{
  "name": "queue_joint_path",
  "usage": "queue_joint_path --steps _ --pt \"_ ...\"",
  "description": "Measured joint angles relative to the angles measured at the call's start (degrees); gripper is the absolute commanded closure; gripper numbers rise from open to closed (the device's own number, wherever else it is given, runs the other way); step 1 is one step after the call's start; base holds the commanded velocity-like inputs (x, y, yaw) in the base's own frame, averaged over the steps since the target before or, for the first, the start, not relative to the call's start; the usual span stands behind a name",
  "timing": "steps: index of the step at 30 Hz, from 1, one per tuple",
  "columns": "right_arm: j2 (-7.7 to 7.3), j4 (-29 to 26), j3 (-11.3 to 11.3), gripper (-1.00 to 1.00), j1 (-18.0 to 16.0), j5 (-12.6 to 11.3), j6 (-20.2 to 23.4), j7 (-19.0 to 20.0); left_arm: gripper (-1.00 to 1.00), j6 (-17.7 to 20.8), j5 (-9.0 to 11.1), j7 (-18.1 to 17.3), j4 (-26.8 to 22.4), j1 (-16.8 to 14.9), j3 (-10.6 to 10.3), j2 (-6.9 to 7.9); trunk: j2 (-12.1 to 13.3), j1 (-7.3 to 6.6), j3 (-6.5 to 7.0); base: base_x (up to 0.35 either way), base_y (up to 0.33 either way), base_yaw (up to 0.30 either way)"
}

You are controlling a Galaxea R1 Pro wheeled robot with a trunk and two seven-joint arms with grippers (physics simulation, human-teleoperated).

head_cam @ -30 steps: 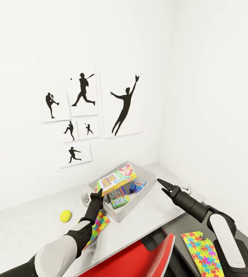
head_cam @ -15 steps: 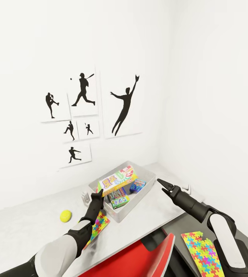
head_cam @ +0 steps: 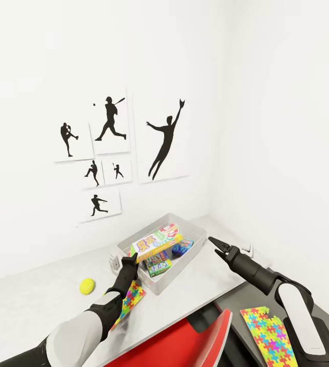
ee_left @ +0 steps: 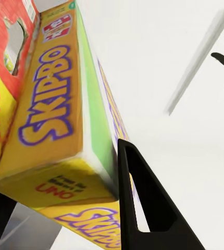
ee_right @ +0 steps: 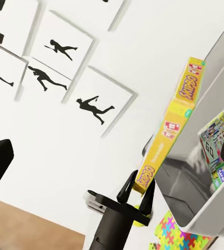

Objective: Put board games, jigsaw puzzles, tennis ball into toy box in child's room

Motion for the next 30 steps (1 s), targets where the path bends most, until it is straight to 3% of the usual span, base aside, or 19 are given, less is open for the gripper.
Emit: queue_joint_path --steps 16,25,30 --pt "0.0 -0.06 0.0 -1.0 0.02 0.0 0.0 0.01 -1.0 1.0 -0.06 -0.96 -0.35 0.0 0.08 0.0 0.0 0.0 0.0 0.0 0.0 0.0" --pt "0.0 -0.07 0.0 -1.0 0.0 0.0 0.0 0.0 -1.0 8.36 -0.06 -1.41 -0.99 0.0 0.34 0.0 0.0 0.0 0.0 0.0 0.0 0.0" --pt "0.05 -0.06 0.0 -1.0 -0.01 0.01 0.0 0.0 -1.0 12.95 0.08 -4.59 -4.8 0.05 0.0 0.01 0.0 0.0 0.0 0.0 0.0 0.0"
